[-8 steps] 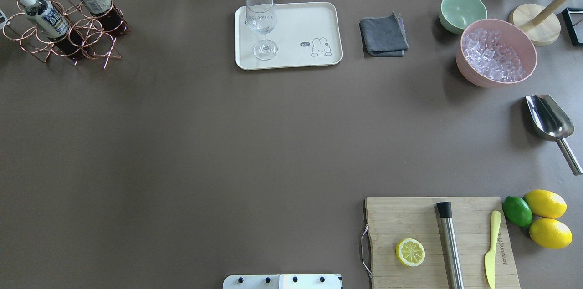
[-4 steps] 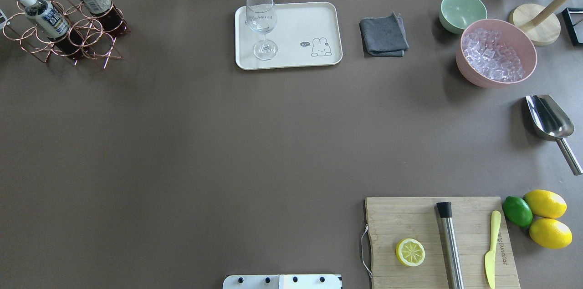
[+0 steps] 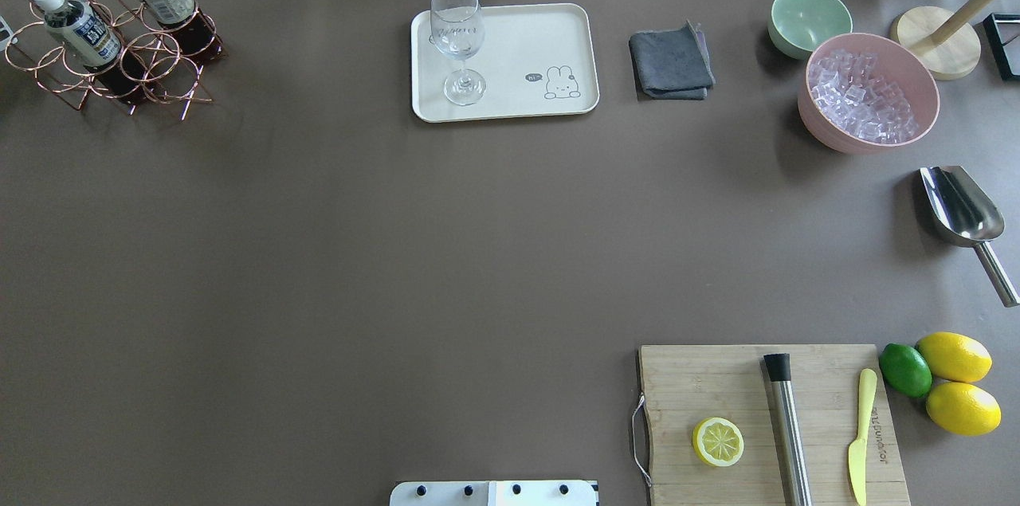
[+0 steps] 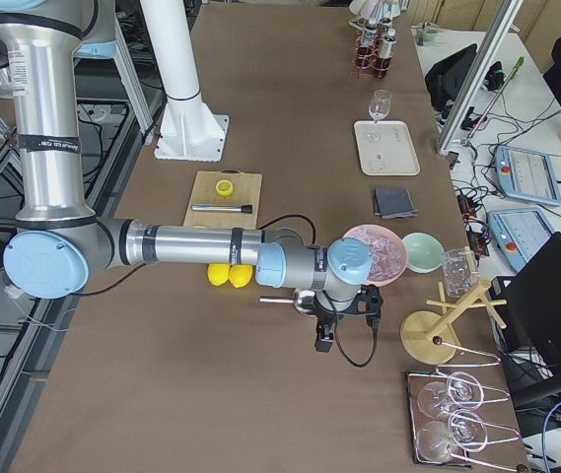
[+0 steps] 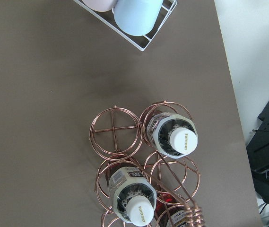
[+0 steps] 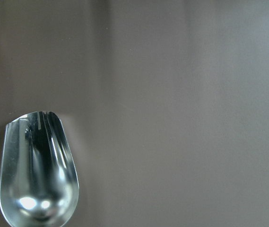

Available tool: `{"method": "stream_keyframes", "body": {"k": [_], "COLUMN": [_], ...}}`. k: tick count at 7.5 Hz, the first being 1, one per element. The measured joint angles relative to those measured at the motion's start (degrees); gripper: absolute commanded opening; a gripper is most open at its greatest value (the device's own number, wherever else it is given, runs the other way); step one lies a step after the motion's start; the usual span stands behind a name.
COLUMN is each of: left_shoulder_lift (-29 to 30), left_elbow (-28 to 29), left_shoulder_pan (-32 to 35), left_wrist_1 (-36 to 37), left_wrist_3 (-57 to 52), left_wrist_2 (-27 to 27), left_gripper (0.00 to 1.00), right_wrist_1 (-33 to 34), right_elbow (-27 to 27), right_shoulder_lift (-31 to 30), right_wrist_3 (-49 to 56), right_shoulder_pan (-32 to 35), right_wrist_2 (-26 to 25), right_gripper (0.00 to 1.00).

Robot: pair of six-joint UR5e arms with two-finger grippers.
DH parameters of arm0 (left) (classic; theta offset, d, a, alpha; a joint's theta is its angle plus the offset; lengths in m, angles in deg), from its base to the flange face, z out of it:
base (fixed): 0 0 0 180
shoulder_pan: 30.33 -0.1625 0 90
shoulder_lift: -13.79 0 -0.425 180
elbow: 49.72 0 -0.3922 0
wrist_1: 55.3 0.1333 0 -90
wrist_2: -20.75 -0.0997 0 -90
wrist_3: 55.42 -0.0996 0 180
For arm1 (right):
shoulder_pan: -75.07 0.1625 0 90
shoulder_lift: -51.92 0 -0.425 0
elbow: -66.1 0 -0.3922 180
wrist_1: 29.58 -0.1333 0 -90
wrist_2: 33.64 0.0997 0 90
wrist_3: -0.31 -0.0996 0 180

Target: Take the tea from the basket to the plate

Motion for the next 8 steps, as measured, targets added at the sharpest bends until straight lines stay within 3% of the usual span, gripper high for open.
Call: {"method": "stream_keyframes", "body": {"k": [8], "left_shoulder_lift": [3.87], "left_elbow": [6.29], "left_shoulder_pan": [-1.92], "left_wrist_1": [-1.72], "left_wrist_3": [5.85], "left_wrist_2": [-2.12], "left_gripper": [0.98], "right_wrist_1": [0.00], "right_elbow": [-0.23], "right_shoulder_lift": [-0.31], "right_wrist_3": [0.23], "right_shoulder_pan": [0.04], "right_wrist_2": [0.00], "right_gripper": [1.00]}}
